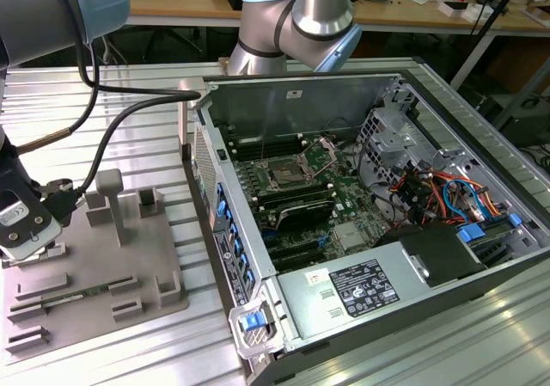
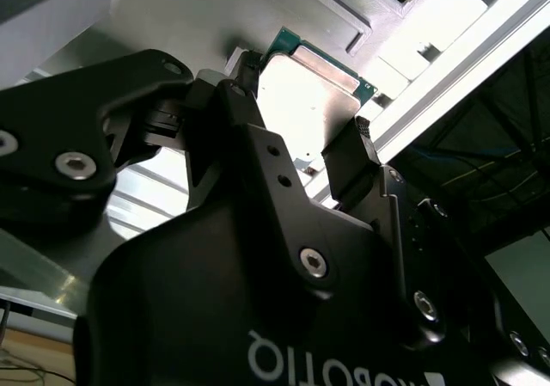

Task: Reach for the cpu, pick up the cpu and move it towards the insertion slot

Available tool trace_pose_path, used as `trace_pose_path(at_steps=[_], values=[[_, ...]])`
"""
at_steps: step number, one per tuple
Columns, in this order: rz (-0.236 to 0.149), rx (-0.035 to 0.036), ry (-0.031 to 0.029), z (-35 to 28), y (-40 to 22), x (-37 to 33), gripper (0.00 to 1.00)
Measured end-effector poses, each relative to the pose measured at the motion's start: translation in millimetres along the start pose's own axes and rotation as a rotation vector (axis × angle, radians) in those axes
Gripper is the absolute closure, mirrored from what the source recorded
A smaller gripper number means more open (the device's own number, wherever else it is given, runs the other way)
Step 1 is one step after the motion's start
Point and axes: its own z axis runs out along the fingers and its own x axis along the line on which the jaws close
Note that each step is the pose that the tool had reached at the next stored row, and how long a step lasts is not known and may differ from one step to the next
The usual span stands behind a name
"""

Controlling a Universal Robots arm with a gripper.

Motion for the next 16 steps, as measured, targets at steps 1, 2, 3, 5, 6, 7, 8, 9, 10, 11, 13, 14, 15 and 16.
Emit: trace_pose_path(at_steps=[1,2,3,5,6,7,8,9,10,11,13,14,15,16], values=[[0.0,0.0,0.0,-0.1,0.0,0.0,0.45],[0.0,0.0,0.0,-0.3,0.0,0.0,0.45],[0.0,0.0001,0.0002,-0.7,0.0,0.0,0.45],[0.0,0.0001,0.0001,-1.0,0.1,0.0,0.45],[0.0,0.0,0.0,-1.3,0.1,0.0,0.45],[0.0,0.0001,0.0001,-1.5,0.1,0.0,0.45],[0.0,0.0001,0.0001,-1.7,0.1,0.0,0.45],[0.0,0.0,0.0,-1.9,0.1,0.0,0.45],[0.0,0.0001,0.0001,-2.3,0.1,0.0,0.45],[0.0,0.0001,0.0002,-2.9,0.2,0.0,0.45],[0.0,0.0001,0.0001,-3.9,0.3,0.1,0.45],[0.0,0.0,0.0,-4.3,0.3,0.1,0.45],[0.0,0.0,0.0,-4.7,0.3,0.0,0.45],[0.0,-0.0001,-0.0002,-4.8,0.3,0.0,0.45]])
